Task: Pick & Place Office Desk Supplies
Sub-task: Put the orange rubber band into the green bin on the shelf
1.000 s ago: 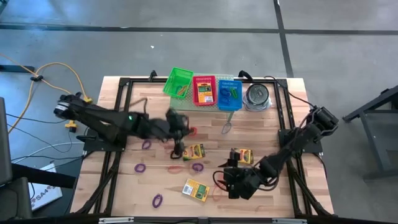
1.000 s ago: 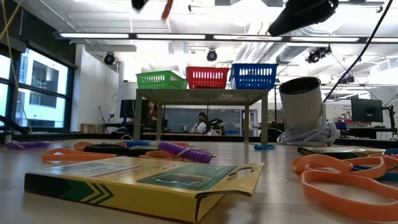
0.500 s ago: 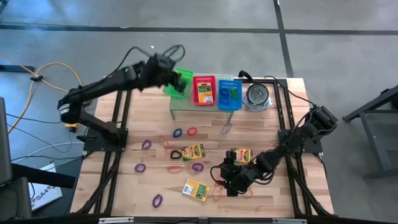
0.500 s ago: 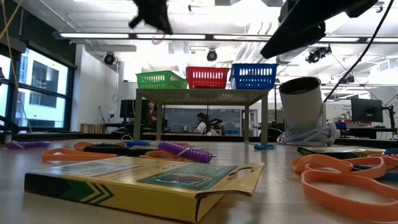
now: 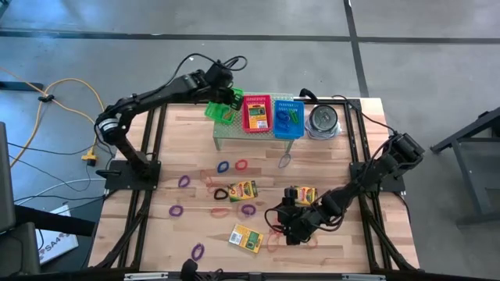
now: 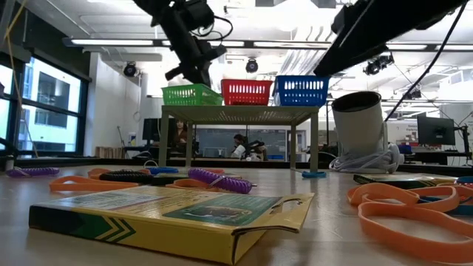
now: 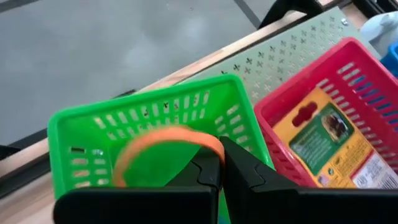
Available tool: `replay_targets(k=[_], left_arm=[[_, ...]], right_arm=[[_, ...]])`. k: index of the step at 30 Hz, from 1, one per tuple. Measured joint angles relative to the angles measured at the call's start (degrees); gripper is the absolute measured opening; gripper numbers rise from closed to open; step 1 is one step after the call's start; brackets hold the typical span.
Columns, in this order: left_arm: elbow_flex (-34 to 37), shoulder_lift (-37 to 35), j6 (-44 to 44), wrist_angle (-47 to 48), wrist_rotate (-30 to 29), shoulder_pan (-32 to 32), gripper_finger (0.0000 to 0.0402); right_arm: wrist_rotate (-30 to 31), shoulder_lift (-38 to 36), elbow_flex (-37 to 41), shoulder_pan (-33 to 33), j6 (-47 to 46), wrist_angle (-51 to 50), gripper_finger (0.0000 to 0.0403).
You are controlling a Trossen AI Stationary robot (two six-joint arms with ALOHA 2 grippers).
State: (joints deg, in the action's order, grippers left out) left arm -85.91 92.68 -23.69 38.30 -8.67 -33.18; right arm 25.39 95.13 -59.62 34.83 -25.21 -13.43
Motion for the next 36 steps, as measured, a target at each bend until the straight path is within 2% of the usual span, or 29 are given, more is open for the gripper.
replay_targets(k=[9, 17, 27, 36], left_arm=[[-0.02, -0.15, -2.46, 1.83, 0.20, 3.98, 0.0000], [-0.02, -0.15, -7.89, 8.23, -0.46, 5.61, 0.0000], [-0.61, -0.17, -9.69, 8.24, 1.84, 7.28, 0.0000], [-1.70, -0.21, -13.08, 9.55, 1.40, 8.86, 0.0000]], right_arm=[[-0.04, 0.00, 0.62, -0.13, -0.33, 1.41, 0.0260], [-1.41, 0.00, 0.63, -0.11, -0.64, 2.29, 0.0260], [-1.57, 0.00, 0.62, -0.08, -0.52, 2.54, 0.0260], [-1.57, 0.00, 0.62, -0.09, -0.50, 2.38, 0.0260]])
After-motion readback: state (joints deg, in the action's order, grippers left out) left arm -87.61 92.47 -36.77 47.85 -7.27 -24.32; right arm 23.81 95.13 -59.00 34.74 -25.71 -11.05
